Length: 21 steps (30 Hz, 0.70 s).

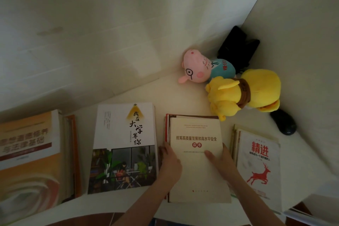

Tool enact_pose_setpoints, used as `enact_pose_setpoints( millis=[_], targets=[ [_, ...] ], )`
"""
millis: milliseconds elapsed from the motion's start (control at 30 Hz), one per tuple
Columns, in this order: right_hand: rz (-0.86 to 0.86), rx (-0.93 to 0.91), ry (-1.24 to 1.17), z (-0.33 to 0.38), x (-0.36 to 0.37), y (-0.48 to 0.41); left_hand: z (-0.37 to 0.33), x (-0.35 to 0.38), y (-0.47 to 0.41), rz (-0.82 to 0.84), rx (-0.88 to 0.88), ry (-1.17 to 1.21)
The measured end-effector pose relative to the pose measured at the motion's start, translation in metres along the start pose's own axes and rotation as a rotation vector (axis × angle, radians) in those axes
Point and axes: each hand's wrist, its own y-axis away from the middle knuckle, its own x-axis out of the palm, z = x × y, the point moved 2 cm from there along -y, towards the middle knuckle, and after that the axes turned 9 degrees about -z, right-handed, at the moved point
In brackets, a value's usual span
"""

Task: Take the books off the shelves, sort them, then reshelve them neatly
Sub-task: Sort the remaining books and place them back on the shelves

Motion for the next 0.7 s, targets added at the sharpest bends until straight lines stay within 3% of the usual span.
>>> enact_pose_setpoints(
  millis=[367, 467, 533, 633, 700],
  targets=[
    [-0.017, 0.030, 0.047, -0.040, 0.012, -0.022, -0.003, 0.004, 0.005, -0.015, -0.072, 0.223],
    [0.001, 0.031, 0.076, -0.010, 0.008, -0.002, -0.003, 0.001, 0.006, -0.029, -0.020, 0.207],
    [-0.059, -0.054, 0.152, 0.008, 0.007, 0.009, -0.003, -0.001, 0.007, -0.035, 0.016, 0.202],
    [-0.185, -0.379, 0.268, 0.033, 0.007, 0.009, -0.001, -0.001, 0.015, -0.051, 0.088, 0.141],
    [-0.130, -0.571, 0.395, 0.056, 0.017, 0.003, 0.003, 0.001, 0.017, -0.041, 0.095, 0.128]
  ],
)
